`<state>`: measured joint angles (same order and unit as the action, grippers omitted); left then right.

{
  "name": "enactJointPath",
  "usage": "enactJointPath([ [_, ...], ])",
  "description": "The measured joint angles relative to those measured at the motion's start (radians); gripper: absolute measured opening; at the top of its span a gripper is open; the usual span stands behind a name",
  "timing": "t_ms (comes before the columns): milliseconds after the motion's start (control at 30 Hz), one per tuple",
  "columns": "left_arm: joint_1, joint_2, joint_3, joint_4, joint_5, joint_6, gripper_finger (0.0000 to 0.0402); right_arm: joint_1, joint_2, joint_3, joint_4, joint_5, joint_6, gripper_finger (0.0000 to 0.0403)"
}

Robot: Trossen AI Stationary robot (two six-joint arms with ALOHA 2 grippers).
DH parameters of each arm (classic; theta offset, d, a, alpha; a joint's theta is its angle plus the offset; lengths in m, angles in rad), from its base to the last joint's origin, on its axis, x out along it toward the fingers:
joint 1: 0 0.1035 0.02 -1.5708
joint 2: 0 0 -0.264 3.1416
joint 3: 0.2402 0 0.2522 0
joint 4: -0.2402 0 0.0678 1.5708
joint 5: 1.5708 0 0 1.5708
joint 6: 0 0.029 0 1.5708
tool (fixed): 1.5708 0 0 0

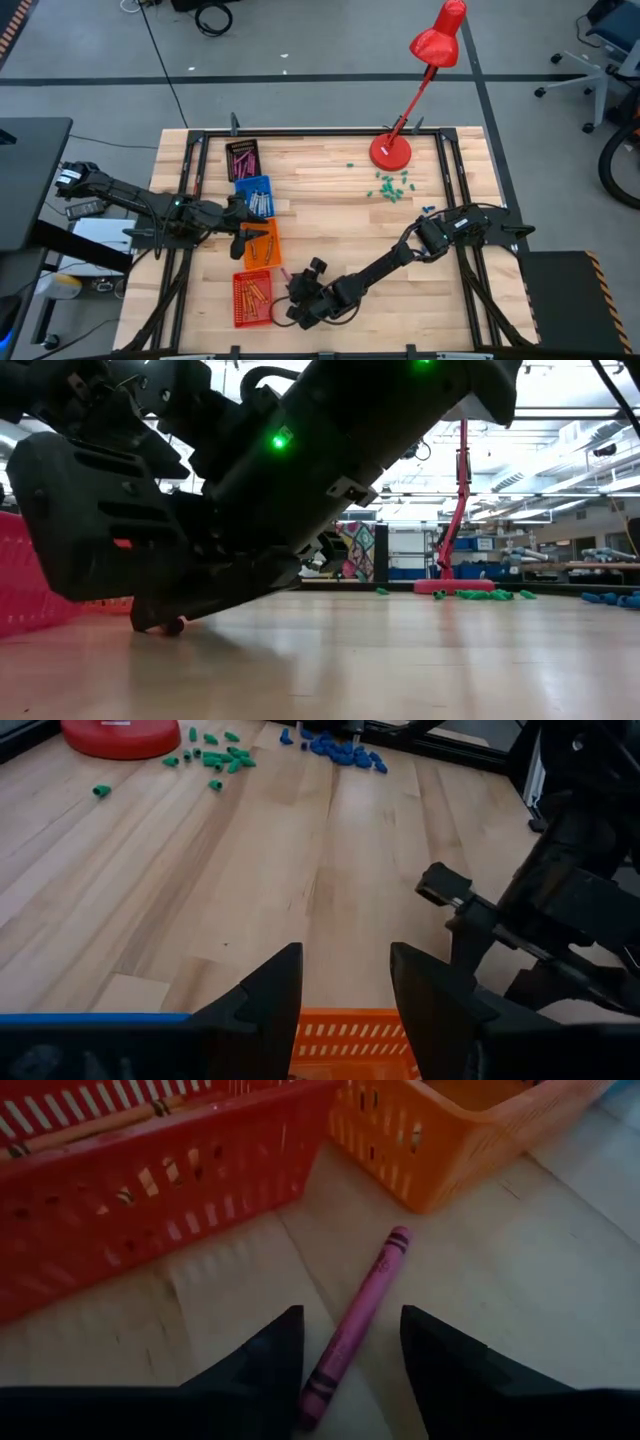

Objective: Sort crayons
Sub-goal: Put the pink crayon into the black bin

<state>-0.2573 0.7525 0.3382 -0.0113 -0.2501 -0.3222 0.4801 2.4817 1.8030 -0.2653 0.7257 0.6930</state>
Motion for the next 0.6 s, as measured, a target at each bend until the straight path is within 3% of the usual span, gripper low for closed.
enactJointPath([
  [167, 0.000, 0.000, 0.000, -0.001, 0.000, 0.060, 0.0167, -0.010, -0.003, 0.001, -0.012, -0.055, 0.054, 0.0154],
  [400, -0.008, 0.000, 0.000, -0.002, 0.014, 0.049, 0.0167, -0.044, -0.020, 0.004, -0.093, -0.219, 0.206, 0.0108],
  [600, -0.008, 0.000, 0.000, 0.018, 0.016, 0.109, 0.0167, -0.046, -0.060, 0.000, -0.186, -0.246, 0.251, 0.0071],
])
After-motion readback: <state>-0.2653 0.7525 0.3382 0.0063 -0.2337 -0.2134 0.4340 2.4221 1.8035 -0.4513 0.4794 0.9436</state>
